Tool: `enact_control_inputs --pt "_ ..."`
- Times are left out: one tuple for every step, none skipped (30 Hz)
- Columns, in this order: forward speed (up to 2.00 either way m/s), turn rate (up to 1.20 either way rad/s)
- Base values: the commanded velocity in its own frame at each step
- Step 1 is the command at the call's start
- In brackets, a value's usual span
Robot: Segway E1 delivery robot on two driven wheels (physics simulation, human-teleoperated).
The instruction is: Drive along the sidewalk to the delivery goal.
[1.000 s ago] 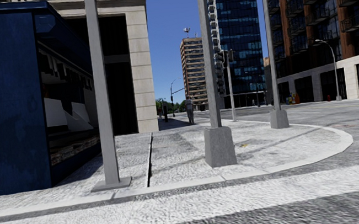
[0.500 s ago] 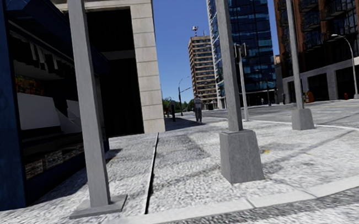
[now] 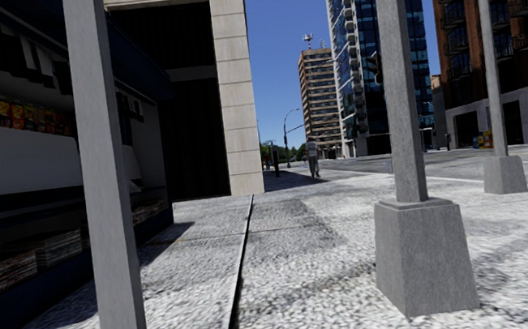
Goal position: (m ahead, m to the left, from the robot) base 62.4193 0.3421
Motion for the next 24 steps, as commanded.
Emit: enact_control_inputs --pt "1.29 0.0" --pt "1.29 0.0" --pt "1.29 0.0" --pt "1.29 0.0" --pt "1.29 0.0" --pt "1.29 0.0" --pt "1.29 0.0" --pt "1.29 -0.09" --pt "1.29 -0.28" --pt "1.29 -0.36" --pt "1.29 -0.36" --pt "1.29 -0.34" --pt "1.29 0.0" --pt "1.29 0.0" --pt "1.29 0.0" --pt "1.29 0.0" --pt "1.29 0.0" --pt "1.29 0.0" --pt "1.29 0.0" --pt "1.29 0.0" --pt "1.29 0.0" --pt "1.29 0.0" --pt "1.29 0.0" --pt "1.29 0.0"
